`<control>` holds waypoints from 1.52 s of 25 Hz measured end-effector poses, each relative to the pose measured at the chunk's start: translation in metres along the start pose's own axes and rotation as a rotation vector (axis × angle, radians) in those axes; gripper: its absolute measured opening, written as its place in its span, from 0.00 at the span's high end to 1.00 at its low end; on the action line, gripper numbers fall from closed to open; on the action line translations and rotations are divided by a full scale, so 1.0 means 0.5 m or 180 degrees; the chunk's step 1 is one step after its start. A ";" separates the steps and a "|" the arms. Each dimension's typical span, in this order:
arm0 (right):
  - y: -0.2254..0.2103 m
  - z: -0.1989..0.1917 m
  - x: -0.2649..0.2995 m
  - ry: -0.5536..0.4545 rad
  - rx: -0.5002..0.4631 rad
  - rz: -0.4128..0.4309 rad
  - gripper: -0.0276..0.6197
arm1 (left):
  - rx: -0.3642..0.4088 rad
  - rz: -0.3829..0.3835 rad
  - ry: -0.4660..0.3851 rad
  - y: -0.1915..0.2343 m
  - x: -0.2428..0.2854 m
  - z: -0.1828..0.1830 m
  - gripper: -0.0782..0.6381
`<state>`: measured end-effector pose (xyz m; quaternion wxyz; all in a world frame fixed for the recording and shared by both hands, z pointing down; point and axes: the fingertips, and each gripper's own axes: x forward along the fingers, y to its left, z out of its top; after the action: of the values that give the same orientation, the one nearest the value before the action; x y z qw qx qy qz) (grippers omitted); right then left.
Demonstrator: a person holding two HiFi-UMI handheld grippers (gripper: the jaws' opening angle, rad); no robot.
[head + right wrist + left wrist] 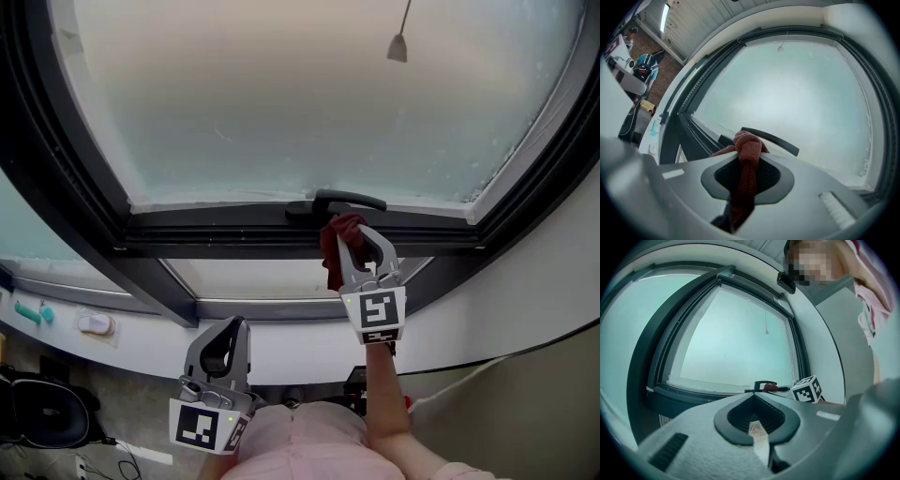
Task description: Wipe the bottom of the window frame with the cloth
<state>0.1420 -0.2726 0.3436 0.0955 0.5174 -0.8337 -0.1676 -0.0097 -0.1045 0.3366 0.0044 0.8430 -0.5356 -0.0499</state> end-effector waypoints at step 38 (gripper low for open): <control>-0.173 -0.070 -0.076 0.0110 0.0192 -0.0453 0.86 | 0.0023 0.0009 -0.0004 -0.055 0.005 -0.007 0.89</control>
<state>0.2423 -0.2804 0.3441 0.0820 0.5808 -0.7978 -0.1398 0.0163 -0.0951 0.3380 0.0010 0.8423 -0.5369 -0.0484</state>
